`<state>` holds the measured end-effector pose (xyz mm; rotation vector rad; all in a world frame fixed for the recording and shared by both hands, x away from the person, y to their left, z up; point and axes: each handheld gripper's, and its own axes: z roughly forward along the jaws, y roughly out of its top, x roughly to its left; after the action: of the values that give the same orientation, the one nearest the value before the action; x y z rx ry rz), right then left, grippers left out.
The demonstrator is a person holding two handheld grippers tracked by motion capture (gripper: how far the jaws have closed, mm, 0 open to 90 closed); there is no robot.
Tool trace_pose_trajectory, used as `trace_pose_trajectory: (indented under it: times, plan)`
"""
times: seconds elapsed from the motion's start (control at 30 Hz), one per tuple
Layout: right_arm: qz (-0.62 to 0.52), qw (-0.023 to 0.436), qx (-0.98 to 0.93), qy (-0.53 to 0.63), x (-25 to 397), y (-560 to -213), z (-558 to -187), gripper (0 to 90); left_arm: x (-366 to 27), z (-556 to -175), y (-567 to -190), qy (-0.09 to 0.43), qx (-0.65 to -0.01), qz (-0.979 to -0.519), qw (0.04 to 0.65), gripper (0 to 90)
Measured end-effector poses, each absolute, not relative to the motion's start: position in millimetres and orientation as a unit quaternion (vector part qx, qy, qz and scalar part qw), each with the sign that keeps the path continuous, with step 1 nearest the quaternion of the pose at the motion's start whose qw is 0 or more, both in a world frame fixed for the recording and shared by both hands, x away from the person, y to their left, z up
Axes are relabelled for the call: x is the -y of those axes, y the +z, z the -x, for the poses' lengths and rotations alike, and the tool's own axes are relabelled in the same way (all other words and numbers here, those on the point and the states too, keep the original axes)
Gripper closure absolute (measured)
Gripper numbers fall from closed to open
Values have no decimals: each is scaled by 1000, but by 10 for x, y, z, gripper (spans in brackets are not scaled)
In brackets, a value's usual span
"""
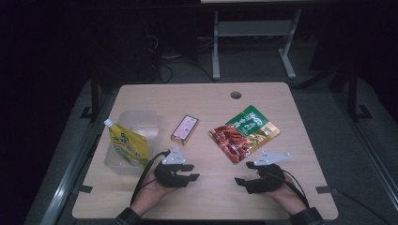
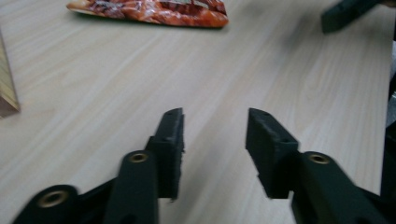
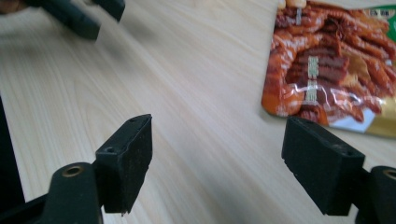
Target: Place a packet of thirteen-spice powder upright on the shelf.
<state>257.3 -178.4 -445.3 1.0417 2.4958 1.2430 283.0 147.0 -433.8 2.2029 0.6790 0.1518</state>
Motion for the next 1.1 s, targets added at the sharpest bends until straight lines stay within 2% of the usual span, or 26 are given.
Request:
trace_pose_trajectory:
  times: [0.27, 0.3, 0.4, 0.5, 0.57, 1.1]
  plan:
    - [-356, 85, -835, 410, 1836, -4494, -2557, 242, -1371, -3139, -4260, 98, -302, -862, 396, 667]
    - [-357, 85, -835, 410, 1836, -4492, -2555, 242, -1362, -3188, -4251, 103, -307, -859, 397, 689]
    - [-354, 83, -835, 412, 1834, -4496, -2552, 242, -1329, -3333, -4219, 126, -328, -852, 388, 843]
    - [-355, 82, -835, 412, 1837, -4496, -2552, 242, -1290, -3483, -4202, 157, -353, -841, 379, 895]
    - [-354, 81, -835, 413, 1843, -4492, -2551, 242, -1264, -3645, -4195, 181, -375, -831, 368, 896]
    - [-347, 68, -837, 419, 1847, -4491, -2560, 242, -1337, -4378, -4264, 224, -476, -784, 330, 898]
